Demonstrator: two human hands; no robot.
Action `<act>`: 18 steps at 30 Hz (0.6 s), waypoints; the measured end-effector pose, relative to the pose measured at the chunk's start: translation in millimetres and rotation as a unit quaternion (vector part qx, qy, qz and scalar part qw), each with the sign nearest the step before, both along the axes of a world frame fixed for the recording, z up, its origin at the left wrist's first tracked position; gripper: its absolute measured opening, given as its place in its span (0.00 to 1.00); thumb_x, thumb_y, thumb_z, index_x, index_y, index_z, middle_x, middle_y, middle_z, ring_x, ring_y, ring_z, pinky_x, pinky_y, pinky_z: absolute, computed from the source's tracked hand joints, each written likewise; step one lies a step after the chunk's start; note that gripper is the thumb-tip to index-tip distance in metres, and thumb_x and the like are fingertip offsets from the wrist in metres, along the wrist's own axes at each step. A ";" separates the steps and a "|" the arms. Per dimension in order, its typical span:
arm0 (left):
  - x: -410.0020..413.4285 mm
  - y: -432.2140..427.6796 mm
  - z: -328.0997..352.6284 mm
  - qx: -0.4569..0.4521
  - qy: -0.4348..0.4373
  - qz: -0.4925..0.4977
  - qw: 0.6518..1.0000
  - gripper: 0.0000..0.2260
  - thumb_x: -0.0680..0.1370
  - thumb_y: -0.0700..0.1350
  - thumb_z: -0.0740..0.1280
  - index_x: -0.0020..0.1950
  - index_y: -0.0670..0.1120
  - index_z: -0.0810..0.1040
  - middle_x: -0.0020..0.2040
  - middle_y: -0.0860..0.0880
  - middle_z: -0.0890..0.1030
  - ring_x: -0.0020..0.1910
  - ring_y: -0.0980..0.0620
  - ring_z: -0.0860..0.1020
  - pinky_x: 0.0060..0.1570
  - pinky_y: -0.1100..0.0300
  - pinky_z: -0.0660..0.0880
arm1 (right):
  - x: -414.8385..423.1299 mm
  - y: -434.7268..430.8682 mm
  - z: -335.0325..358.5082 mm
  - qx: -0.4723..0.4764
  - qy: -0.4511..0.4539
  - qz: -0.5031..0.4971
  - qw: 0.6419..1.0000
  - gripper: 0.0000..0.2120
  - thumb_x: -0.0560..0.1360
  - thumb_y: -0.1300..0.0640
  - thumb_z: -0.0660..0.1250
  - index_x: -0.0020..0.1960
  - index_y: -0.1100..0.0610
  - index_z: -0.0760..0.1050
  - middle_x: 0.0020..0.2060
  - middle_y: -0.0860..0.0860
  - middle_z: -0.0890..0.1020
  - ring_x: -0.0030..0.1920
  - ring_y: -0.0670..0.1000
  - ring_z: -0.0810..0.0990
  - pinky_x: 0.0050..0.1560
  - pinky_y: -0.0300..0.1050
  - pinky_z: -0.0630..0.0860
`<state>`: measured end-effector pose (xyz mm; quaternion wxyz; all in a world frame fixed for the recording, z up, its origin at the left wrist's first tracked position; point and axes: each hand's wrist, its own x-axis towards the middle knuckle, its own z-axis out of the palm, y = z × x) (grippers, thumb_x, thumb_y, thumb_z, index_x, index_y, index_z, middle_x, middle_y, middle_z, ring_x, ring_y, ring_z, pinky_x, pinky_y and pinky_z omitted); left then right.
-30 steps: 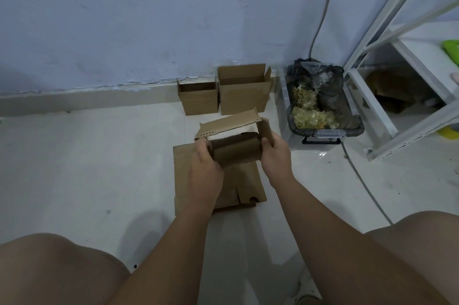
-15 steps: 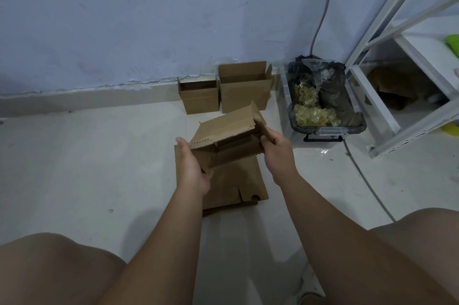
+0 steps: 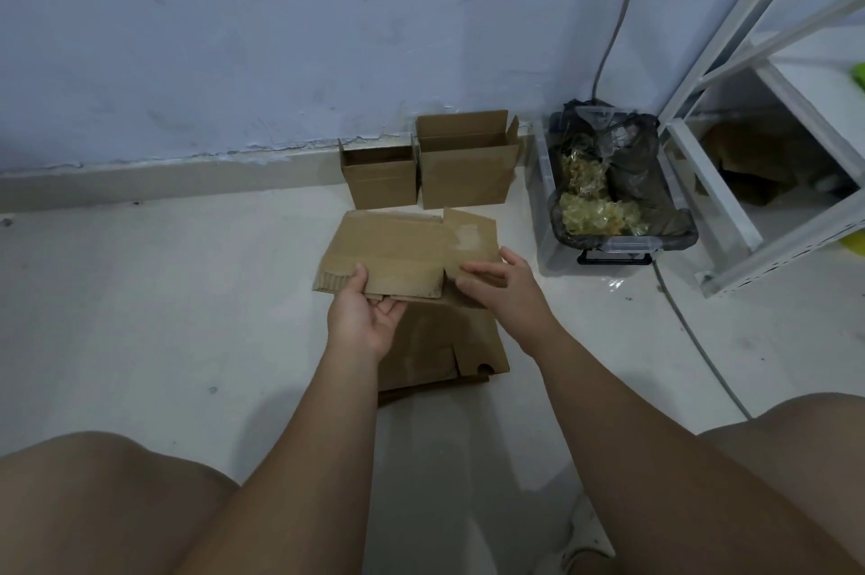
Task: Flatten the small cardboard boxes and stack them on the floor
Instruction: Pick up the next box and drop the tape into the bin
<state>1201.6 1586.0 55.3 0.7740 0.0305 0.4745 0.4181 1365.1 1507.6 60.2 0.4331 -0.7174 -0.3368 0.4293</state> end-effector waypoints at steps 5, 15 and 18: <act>-1.7 -8.0 -15.1 -0.015 0.000 0.035 0.999 0.15 0.80 0.45 0.62 0.66 0.46 0.69 0.52 0.42 0.82 0.50 0.44 0.81 0.44 0.48 0.78 | 11.4 5.1 -19.4 -0.042 0.114 -0.105 0.987 0.04 0.75 0.56 0.69 0.48 0.49 0.81 0.57 0.52 0.80 0.59 0.53 0.77 0.65 0.55 0.73; -27.1 -23.8 -74.5 -0.121 0.138 0.075 0.980 0.07 0.77 0.40 0.67 0.55 0.41 0.77 0.47 0.44 0.80 0.46 0.45 0.80 0.49 0.49 0.78 | 12.3 -1.1 -69.4 -0.122 0.082 -0.066 0.987 0.24 0.76 0.72 0.54 0.58 0.48 0.76 0.58 0.49 0.71 0.54 0.51 0.73 0.49 0.41 0.77; -29.1 -19.5 -94.6 -0.066 0.331 -0.006 0.941 0.02 0.76 0.37 0.68 0.47 0.41 0.77 0.43 0.45 0.79 0.38 0.49 0.77 0.46 0.53 0.78 | 16.5 -3.4 -86.1 -0.150 0.019 -0.050 0.987 0.24 0.77 0.72 0.52 0.58 0.48 0.77 0.61 0.49 0.71 0.56 0.51 0.72 0.47 0.37 0.76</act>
